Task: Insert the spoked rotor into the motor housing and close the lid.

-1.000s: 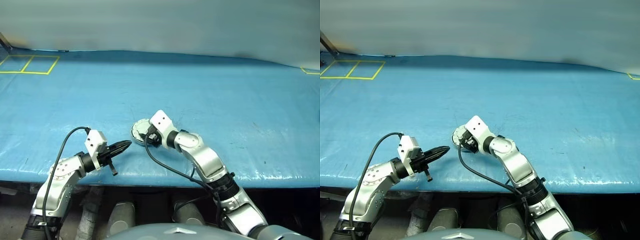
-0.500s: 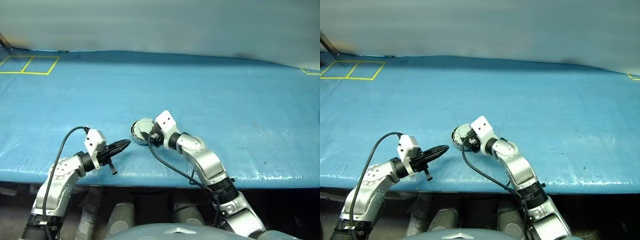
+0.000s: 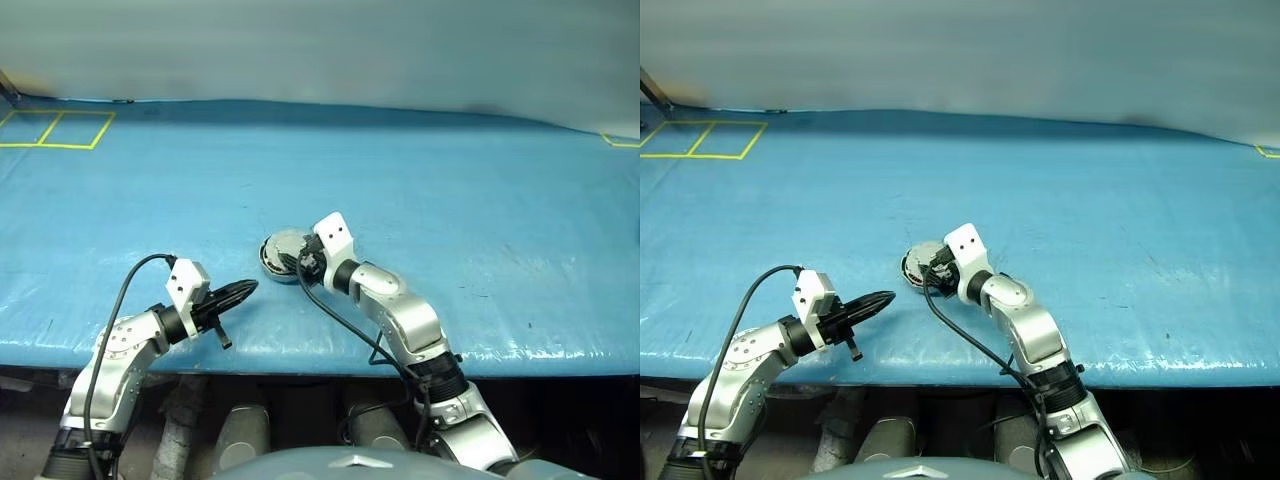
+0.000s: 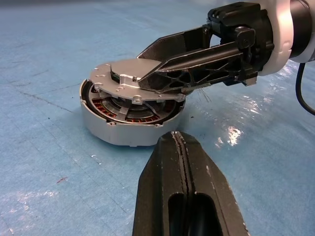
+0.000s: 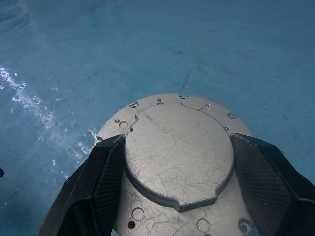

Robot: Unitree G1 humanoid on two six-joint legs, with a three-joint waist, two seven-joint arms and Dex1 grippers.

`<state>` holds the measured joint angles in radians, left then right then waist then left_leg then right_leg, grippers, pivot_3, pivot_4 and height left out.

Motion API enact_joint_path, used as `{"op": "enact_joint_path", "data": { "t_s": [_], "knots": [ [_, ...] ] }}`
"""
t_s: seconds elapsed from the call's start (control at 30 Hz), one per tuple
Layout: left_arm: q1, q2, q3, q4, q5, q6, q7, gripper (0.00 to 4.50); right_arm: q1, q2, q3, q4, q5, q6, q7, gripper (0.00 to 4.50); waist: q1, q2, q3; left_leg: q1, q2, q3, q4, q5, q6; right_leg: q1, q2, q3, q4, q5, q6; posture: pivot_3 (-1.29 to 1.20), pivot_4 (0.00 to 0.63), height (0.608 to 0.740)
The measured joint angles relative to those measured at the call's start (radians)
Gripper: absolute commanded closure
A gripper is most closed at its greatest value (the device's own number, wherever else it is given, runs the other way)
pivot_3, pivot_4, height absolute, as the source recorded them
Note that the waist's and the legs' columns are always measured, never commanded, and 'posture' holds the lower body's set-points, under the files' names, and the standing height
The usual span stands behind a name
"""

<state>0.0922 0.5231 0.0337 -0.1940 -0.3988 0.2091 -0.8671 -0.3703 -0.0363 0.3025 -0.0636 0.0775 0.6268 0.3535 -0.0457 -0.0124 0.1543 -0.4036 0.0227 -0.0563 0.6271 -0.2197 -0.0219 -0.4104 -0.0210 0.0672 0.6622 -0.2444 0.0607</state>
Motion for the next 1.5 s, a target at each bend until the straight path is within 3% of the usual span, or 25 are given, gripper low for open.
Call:
{"op": "enact_joint_path", "data": {
  "t_s": [0.23, 0.63, 0.9, 1.17, 1.37, 1.5],
  "knots": [
    [-0.028, -0.001, -0.001, 0.023, 0.004, 0.000, 0.000, 4.50, -0.042, 0.022, 0.060, 0.045, -0.078, 0.018, -0.068, 1.45, -0.004, 0.000, 0.000, 0.000, 0.000, 0.000, -0.001, 0.000, 0.000, 0.000, 0.000, 0.000, 0.000, 0.000, 0.000, 0.00, 0.150, 0.740],
    [-0.027, -0.003, -0.003, 0.034, 0.005, 0.000, 0.008, 4.50, -0.086, 0.084, 0.016, 0.093, -0.066, 0.074, -0.102, 1.45, -0.014, 0.000, 0.000, 0.003, 0.001, 0.000, 0.001, 0.000, -0.001, 0.002, 0.001, 0.000, 0.001, -0.001, -0.002, 0.00, 0.150, 0.740],
    [-0.026, -0.003, -0.003, 0.036, 0.009, -0.001, 0.016, 4.50, -0.151, 0.170, -0.047, 0.180, -0.076, 0.116, -0.250, 1.45, -0.013, 0.000, -0.001, 0.003, 0.000, 0.000, 0.001, 0.001, -0.001, 0.003, 0.000, 0.000, 0.002, -0.001, -0.003, 0.00, 0.150, 0.740],
    [-0.026, -0.003, -0.005, 0.038, 0.028, -0.001, 0.017, 4.50, -0.143, 0.185, -0.082, 0.160, -0.035, 0.145, -0.227, 1.45, -0.014, -0.001, -0.002, 0.006, 0.000, 0.000, 0.001, 0.000, -0.001, 0.007, 0.000, 0.000, 0.001, -0.002, -0.005, 0.00, 0.150, 0.740],
    [-0.030, -0.006, -0.006, 0.043, 0.035, -0.001, 0.017, 4.50, -0.072, 0.104, -0.066, 0.081, 0.029, 0.092, -0.051, 1.45, -0.023, -0.001, -0.001, 0.003, 0.001, 0.001, -0.002, 0.000, 0.000, 0.001, 0.000, 0.000, -0.001, 0.000, -0.001, 0.00, 0.150, 0.740],
    [-0.041, -0.009, -0.007, 0.054, 0.039, -0.002, 0.020, 4.50, -0.080, -0.016, 0.039, 0.055, -0.030, 0.060, -0.003, 1.45, -0.022, -0.001, -0.001, 0.003, 0.001, 0.000, -0.006, 0.000, 0.000, 0.000, 0.000, 0.000, 0.000, -0.001, -0.002, 0.00, 0.150, 0.740]
  ]
}}
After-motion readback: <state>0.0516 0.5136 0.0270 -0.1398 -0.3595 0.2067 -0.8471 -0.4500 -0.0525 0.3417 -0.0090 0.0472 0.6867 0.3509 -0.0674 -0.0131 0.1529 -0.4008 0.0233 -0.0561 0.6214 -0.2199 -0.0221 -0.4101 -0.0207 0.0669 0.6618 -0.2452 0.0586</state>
